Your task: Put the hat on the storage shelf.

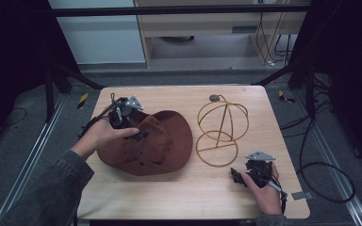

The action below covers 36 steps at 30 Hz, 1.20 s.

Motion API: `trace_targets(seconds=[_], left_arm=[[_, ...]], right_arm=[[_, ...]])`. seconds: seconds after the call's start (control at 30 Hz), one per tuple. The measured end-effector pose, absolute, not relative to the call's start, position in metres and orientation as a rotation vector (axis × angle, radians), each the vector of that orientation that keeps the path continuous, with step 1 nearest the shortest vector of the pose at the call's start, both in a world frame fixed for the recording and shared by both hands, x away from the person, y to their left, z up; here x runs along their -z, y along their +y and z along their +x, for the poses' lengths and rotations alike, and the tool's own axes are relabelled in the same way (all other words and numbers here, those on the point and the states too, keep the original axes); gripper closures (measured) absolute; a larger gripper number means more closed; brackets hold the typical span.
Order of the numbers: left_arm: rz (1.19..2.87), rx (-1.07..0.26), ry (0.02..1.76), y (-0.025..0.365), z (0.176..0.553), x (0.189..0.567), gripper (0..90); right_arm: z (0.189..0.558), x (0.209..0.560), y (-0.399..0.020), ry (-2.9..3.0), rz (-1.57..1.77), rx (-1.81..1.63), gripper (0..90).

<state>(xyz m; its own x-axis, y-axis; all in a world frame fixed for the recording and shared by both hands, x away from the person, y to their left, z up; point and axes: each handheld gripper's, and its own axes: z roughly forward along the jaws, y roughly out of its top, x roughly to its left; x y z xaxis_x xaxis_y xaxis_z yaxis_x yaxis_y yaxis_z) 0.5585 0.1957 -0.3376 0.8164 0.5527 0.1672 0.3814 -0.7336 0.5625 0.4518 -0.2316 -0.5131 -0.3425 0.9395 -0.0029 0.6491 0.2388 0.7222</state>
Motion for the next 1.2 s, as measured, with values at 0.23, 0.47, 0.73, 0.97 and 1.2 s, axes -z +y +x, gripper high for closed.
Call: trace_targets(seconds=[0.23,0.47,0.73,0.97,1.2], left_arm=[[2.525,-0.434,0.758,0.185,0.568,0.355,5.3],[2.550,-0.412,0.805,0.184,0.575,0.365,5.6],[2.569,-0.374,0.851,0.190,0.583,0.375,9.5],[2.568,-0.333,0.875,0.190,0.589,0.380,14.0],[2.567,-0.325,0.880,0.186,0.591,0.387,16.8]], right_arm=[[0.452,0.513,-0.232,2.078,1.452,-0.885,0.4],[0.452,0.513,-0.232,2.078,1.453,-0.887,0.4],[0.452,0.513,-0.231,2.079,1.456,-0.888,0.4],[0.452,0.513,-0.232,2.080,1.454,-0.888,0.4],[0.452,0.513,-0.232,2.080,1.451,-0.886,0.4]])
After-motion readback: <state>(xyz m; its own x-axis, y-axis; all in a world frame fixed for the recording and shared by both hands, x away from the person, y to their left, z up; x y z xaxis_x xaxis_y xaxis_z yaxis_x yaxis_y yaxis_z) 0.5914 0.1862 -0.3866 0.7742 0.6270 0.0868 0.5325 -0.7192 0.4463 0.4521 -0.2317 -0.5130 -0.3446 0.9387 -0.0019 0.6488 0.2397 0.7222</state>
